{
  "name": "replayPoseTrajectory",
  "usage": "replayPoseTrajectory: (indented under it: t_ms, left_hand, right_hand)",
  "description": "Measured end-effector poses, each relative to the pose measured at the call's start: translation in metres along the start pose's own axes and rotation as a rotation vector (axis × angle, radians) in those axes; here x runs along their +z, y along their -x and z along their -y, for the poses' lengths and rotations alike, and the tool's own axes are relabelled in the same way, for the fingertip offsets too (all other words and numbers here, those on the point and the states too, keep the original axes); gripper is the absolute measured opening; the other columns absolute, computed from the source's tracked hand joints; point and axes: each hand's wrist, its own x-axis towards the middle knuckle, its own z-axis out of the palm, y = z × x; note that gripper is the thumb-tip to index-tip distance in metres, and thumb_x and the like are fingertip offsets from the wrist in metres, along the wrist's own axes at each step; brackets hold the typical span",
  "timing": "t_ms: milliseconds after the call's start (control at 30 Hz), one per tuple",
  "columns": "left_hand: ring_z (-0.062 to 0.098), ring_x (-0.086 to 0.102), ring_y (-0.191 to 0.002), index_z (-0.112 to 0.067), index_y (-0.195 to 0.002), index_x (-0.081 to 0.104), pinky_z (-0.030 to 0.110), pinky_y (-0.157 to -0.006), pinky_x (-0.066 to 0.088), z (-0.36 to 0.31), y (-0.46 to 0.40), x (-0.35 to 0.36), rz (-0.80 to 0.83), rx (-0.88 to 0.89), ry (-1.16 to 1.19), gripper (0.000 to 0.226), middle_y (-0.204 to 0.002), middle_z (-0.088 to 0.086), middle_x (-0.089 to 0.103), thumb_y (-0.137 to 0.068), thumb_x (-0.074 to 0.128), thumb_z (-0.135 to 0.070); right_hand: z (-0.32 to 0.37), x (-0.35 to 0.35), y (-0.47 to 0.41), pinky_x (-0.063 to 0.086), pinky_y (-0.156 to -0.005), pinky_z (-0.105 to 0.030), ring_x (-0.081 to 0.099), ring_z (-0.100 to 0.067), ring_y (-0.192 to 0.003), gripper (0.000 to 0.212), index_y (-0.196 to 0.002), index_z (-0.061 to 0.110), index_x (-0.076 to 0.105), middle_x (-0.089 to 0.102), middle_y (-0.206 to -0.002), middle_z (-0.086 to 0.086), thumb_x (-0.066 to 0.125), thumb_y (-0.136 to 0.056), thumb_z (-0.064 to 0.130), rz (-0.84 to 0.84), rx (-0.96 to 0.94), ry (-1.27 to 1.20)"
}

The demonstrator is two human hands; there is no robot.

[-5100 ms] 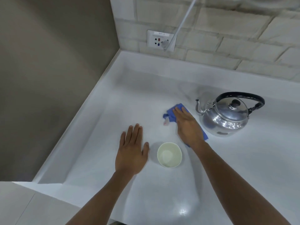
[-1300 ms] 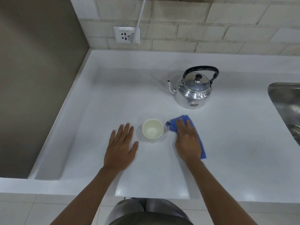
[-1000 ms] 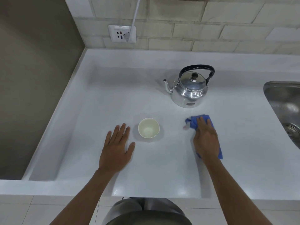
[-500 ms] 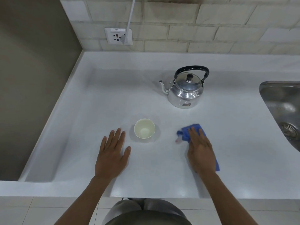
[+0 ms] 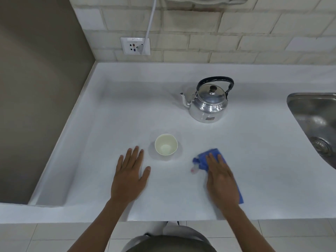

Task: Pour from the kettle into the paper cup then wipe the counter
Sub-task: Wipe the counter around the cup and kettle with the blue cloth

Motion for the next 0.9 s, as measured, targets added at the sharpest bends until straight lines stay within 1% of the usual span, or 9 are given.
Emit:
replayPoseTrajectory:
  t_ms: [67, 200, 300, 367, 433, 500, 633, 767, 900]
  left_hand:
    - [0.018, 0.012, -0.155, -0.017, -0.157, 0.031, 0.047, -0.124, 0.015, 0.001, 0.0, 0.0, 0.002, 0.014, 0.007, 0.065, -0.167, -0.001, 0.019, -0.101, 0.034, -0.05]
    - [0.019, 0.011, -0.155, -0.016, -0.157, 0.029, 0.048, -0.124, 0.015, 0.003, -0.001, 0.001, 0.029, 0.011, -0.022, 0.066, -0.167, 0.0, 0.019, -0.101, 0.03, -0.052]
    - [0.019, 0.007, -0.155, -0.017, -0.159, 0.024, 0.047, -0.125, 0.012, 0.006, -0.001, 0.002, 0.065, 0.015, -0.044, 0.068, -0.168, 0.0, 0.015, -0.102, 0.024, -0.055]
    - [0.02, 0.008, -0.155, -0.017, -0.159, 0.023, 0.047, -0.125, 0.011, 0.007, -0.002, 0.002, 0.073, 0.023, -0.047, 0.07, -0.168, 0.001, 0.014, -0.101, 0.022, -0.056]
    - [0.02, 0.008, -0.155, -0.016, -0.159, 0.023, 0.047, -0.125, 0.011, 0.007, -0.001, 0.002, 0.073, 0.019, -0.042, 0.071, -0.168, 0.001, 0.013, -0.101, 0.021, -0.056]
    - [0.021, 0.008, -0.155, -0.016, -0.159, 0.023, 0.047, -0.125, 0.01, 0.006, -0.001, 0.002, 0.07, 0.02, -0.044, 0.071, -0.168, 0.002, 0.013, -0.101, 0.021, -0.056]
    - [0.022, 0.009, -0.155, -0.015, -0.159, 0.024, 0.048, -0.125, 0.011, 0.006, -0.001, 0.001, 0.072, 0.026, -0.058, 0.071, -0.168, 0.003, 0.014, -0.101, 0.02, -0.056]
    - [0.022, 0.01, -0.155, -0.014, -0.158, 0.024, 0.048, -0.125, 0.011, 0.006, -0.001, 0.001, 0.066, 0.028, -0.052, 0.072, -0.167, 0.004, 0.015, -0.101, 0.019, -0.057]
    - [0.024, 0.012, -0.155, -0.014, -0.158, 0.025, 0.049, -0.125, 0.012, 0.005, -0.001, 0.001, 0.064, 0.029, -0.074, 0.072, -0.167, 0.005, 0.017, -0.101, 0.018, -0.057]
  right_hand:
    - [-0.01, -0.008, -0.025, 0.05, -0.088, -0.046, 0.055, -0.038, -0.112, 0.05, -0.129, 0.008, 0.054, 0.058, -0.123, -0.015, 0.035, -0.083, 0.008, -0.028, 0.122, 0.0]
    - [0.014, 0.001, -0.058, 0.046, -0.094, -0.049, 0.046, -0.035, -0.121, 0.054, -0.123, 0.006, 0.053, 0.059, -0.12, -0.008, 0.024, -0.077, 0.009, -0.048, 0.153, 0.036]
    - [0.058, 0.02, -0.037, 0.043, -0.104, -0.047, 0.043, -0.035, -0.133, 0.055, -0.134, 0.005, 0.051, 0.056, -0.135, -0.011, 0.047, -0.079, -0.002, -0.046, 0.116, 0.016]
    - [0.075, 0.029, -0.006, 0.04, -0.108, -0.043, 0.041, -0.032, -0.136, 0.061, -0.138, 0.007, 0.05, 0.053, -0.141, -0.009, 0.052, -0.078, -0.002, -0.028, 0.074, 0.004]
    - [0.068, 0.028, 0.02, 0.037, -0.111, -0.041, 0.038, -0.028, -0.139, 0.06, -0.141, 0.009, 0.048, 0.049, -0.145, -0.006, 0.041, -0.081, 0.004, 0.001, 0.078, 0.004]
    - [0.042, 0.019, 0.033, 0.041, -0.108, -0.044, 0.039, -0.027, -0.138, 0.058, -0.14, 0.01, 0.048, 0.05, -0.144, -0.006, 0.034, -0.084, 0.005, -0.018, 0.117, 0.032]
    - [-0.008, -0.012, 0.016, 0.043, -0.104, -0.049, 0.042, -0.037, -0.135, 0.054, -0.136, 0.006, 0.052, 0.053, -0.139, -0.016, 0.048, -0.084, -0.007, -0.108, 0.287, 0.011]
    - [-0.029, -0.028, -0.004, 0.043, -0.101, -0.049, 0.045, -0.04, -0.13, 0.049, -0.134, 0.005, 0.052, 0.053, -0.136, -0.018, 0.037, -0.087, 0.0, -0.118, 0.326, 0.03]
    - [-0.03, -0.029, -0.005, 0.049, -0.089, -0.05, 0.054, -0.041, -0.11, 0.057, -0.127, 0.007, 0.052, 0.055, -0.124, -0.016, 0.019, -0.083, 0.022, -0.112, 0.302, 0.045]
